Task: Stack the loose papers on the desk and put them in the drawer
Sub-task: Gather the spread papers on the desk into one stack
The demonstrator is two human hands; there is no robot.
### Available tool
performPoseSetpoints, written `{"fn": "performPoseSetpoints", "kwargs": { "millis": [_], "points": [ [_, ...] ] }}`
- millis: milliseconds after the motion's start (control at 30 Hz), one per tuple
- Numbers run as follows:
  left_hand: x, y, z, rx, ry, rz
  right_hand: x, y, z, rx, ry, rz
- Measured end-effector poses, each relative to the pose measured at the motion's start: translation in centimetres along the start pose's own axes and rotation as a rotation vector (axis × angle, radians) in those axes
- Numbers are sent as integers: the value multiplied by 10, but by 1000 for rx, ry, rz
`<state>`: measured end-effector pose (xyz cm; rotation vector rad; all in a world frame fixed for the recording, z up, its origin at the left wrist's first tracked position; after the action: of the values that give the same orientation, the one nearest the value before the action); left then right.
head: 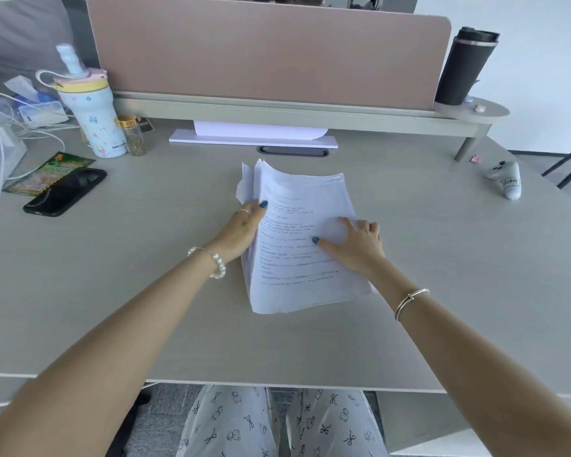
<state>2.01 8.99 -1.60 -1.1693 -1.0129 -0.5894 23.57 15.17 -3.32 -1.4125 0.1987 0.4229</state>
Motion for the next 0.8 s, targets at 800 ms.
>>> {"fn": "performPoseSetpoints", "kwargs": {
  "millis": [800],
  "points": [
    [8, -28, -17, 246, -96, -566, 11, -9, 5, -13, 386, 802]
  ]
}}
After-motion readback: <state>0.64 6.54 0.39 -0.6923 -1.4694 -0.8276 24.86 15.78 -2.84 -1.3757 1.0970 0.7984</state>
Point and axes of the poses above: each hand's wrist, its own z-axis towards the middle knuckle, its own y-axis out of the palm, x = y × z, the point moved 7 cm from there along z, towards the middle knuckle, and after that the axes turned 12 degrees about x, right-handed, at the moved point
